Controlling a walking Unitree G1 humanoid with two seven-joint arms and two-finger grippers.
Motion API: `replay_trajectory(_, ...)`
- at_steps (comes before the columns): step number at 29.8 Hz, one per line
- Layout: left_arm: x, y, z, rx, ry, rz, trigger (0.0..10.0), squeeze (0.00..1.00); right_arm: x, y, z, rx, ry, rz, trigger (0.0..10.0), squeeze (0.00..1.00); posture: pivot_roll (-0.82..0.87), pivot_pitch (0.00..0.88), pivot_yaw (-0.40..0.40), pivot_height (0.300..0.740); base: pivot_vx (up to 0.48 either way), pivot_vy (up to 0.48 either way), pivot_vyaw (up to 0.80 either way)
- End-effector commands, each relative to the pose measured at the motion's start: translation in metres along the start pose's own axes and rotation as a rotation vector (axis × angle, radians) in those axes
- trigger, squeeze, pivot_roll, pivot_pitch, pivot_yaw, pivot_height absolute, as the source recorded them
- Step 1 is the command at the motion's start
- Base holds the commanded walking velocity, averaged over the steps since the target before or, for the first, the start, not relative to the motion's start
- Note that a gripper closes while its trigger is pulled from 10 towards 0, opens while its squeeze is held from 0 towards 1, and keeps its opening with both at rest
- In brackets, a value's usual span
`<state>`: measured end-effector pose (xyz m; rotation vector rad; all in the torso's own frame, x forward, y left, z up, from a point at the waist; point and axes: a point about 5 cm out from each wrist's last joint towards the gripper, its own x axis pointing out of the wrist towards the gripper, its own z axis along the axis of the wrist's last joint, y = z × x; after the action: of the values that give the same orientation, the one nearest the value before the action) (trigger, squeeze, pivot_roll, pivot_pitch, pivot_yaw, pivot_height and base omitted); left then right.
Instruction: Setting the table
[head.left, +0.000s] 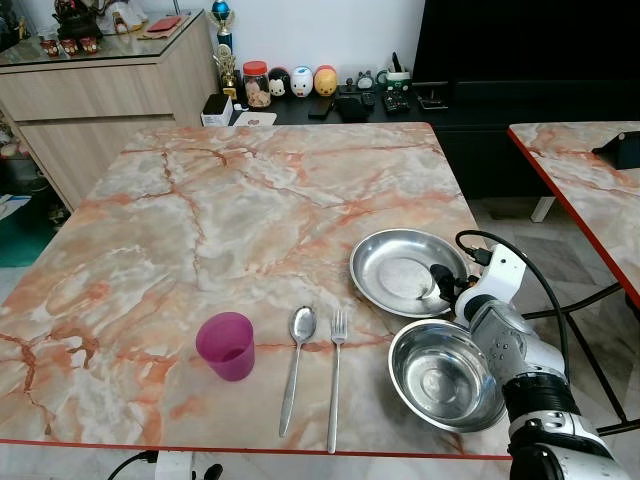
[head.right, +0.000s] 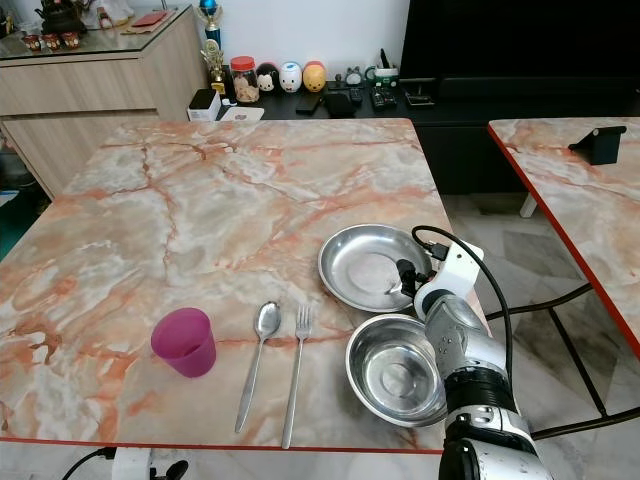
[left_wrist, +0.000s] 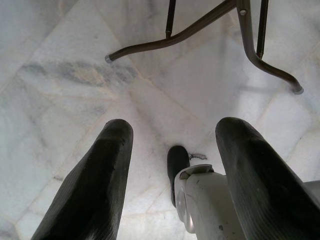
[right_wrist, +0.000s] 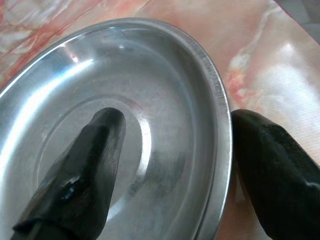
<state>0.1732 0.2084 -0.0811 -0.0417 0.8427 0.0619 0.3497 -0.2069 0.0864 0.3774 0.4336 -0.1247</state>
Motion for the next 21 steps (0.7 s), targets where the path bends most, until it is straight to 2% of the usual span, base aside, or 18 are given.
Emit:
replay_trajectory(1, -0.0003, 0.0015, 0.0006, 0.005, -0.006, 0.005, 10.0, 0.00, 0.0018, 0.0038, 0.0003, -0.016, 0.007, 0.004, 0.0, 0.00, -0.03, 0.000, 0.024, 0.740, 0.000, 0.000, 0.00)
replay_trajectory(21, 0.0008, -0.0025, 0.0035, 0.019, -0.020, -0.006, 10.0, 0.00, 0.0030, 0.0059, 0.0005, -0.042, -0.002, -0.003, 0.0, 0.00, -0.03, 0.000, 0.022, 0.740, 0.000, 0.000, 0.00)
